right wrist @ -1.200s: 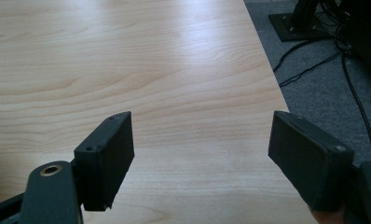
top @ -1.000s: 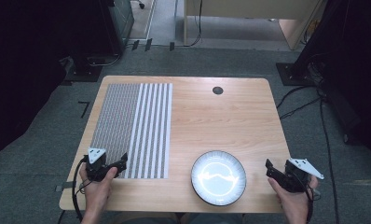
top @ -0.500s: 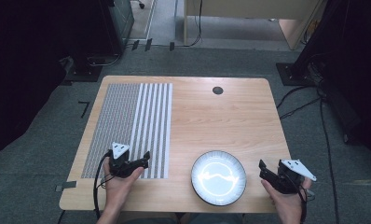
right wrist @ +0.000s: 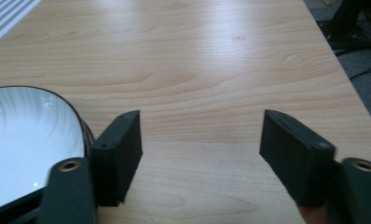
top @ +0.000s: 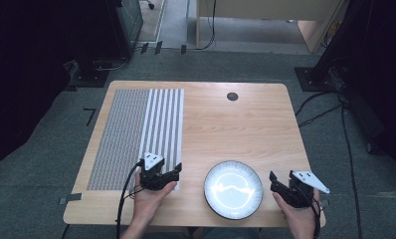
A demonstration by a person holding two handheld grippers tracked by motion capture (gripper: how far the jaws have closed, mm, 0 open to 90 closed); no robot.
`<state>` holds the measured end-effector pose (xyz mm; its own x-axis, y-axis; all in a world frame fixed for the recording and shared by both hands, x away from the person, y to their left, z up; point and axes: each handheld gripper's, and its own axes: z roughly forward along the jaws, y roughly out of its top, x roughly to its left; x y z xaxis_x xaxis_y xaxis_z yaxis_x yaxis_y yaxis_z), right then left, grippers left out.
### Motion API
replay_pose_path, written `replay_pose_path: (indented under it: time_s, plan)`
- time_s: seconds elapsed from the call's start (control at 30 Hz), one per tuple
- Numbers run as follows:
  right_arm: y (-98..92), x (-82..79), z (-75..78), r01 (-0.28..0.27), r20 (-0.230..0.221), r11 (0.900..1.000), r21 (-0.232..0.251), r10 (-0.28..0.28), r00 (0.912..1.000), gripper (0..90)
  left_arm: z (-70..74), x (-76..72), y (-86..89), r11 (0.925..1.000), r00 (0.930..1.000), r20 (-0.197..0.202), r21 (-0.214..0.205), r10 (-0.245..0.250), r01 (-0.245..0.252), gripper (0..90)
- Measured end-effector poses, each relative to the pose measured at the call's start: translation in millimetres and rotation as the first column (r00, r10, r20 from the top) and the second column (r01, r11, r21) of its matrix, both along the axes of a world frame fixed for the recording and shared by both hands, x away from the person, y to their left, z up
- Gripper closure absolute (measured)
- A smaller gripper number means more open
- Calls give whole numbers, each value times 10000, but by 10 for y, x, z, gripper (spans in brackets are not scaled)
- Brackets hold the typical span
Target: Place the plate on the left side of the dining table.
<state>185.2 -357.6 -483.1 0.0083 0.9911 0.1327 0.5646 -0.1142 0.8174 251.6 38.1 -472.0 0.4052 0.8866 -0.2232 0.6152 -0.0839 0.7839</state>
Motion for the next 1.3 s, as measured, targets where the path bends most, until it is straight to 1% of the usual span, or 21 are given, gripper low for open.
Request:
replay_pose_path:
  time_s: [0.13,0.23,0.3,0.43,0.53,0.57,0.63,0.67,0.7,0.77,0.8,0.87,0.9,0.93,0.97,1.07,1.1,1.13,1.2,1.27,1.3]
  plan:
    - [29,-12,-19,-98,89,9997,218,96,9999,381,-8,-40,-139,9987,9988,-1,-99,-494,494,401]
    - [55,-15,-42,-212,100,9995,226,210,9997,428,-12,-66,-237,9969,9969,-19,-21,-780,780,412]
    - [63,-23,-45,-390,89,9990,235,388,9992,447,-14,-82,-297,9965,9965,-52,-45,-836,836,416]
    - [85,-50,-36,-516,202,9981,350,509,9985,495,-23,-117,-404,9944,9944,-80,-74,-1051,1050,440]
    - [115,-66,-29,-623,315,9967,518,607,9977,518,-38,-150,-491,9923,9923,-101,-11,-1238,1238,480]
    - [129,-75,-31,-670,363,9956,652,648,9972,530,-42,-162,-516,9912,9912,-112,-22,-1322,1322,490]
    - [161,-85,-36,-850,286,9920,929,827,9962,544,-48,-185,-564,9888,9887,-124,-57,-1492,1491,509]
    - [178,-87,-39,-927,208,9909,980,911,9956,553,-48,-196,-583,9875,9875,-109,-71,-1574,1573,526]
    - [195,-91,-37,-910,138,9907,1008,900,9958,568,-48,-196,-583,9875,9875,-109,-71,-1574,1573,546]
    - [217,-101,-21,-892,208,9899,1105,874,9960,603,-40,-231,-632,9850,9851,-16,-93,-1720,1720,587]
    - [224,-109,-8,-935,271,9870,1307,907,9955,626,-42,-238,-645,9848,9848,-26,-51,-1735,1734,606]
    - [236,-118,1,-1315,368,9745,1816,1269,9912,663,-54,-247,-667,9846,9846,-77,-13,-1749,1749,645]
    - [248,-123,1,-1326,296,9747,1800,1294,9912,678,-63,-250,-679,9841,9840,-137,-18,-1777,1777,658]
    - [267,-127,-3,-1340,213,9775,1630,1323,9910,692,-68,-253,-685,9833,9831,-166,-54,-1822,1821,670]
    - [274,-128,-8,-1393,202,9778,1567,1379,9902,706,-74,-258,-696,9816,9814,-205,-107,-1907,1905,677]
    - [302,-132,-30,-1442,-84,9763,1612,1474,9890,736,-89,-266,-736,9745,9738,-374,-209,-2242,2235,705]
    - [305,-130,-43,-1439,-158,9776,1535,1480,9889,748,-97,-267,-755,9721,9712,-434,-159,-2345,2340,716]
    - [311,-131,-46,-1328,-299,9788,1562,1391,9898,767,-106,-274,-772,9715,9704,-457,-74,-2370,2369,730]
    - [307,-136,-34,-1251,-404,9770,1728,1339,9902,789,-128,-289,-802,9721,9718,-467,301,-2309,2325,766]
    - [311,-140,-27,-1177,-532,9772,1765,1289,9902,802,-144,-302,-815,9724,9735,-417,548,-2249,2270,789]
    - [315,-140,-26,-1178,-593,9769,1781,1301,9897,811,-145,-311,-823,9727,9743,-350,594,-2224,2241,790]
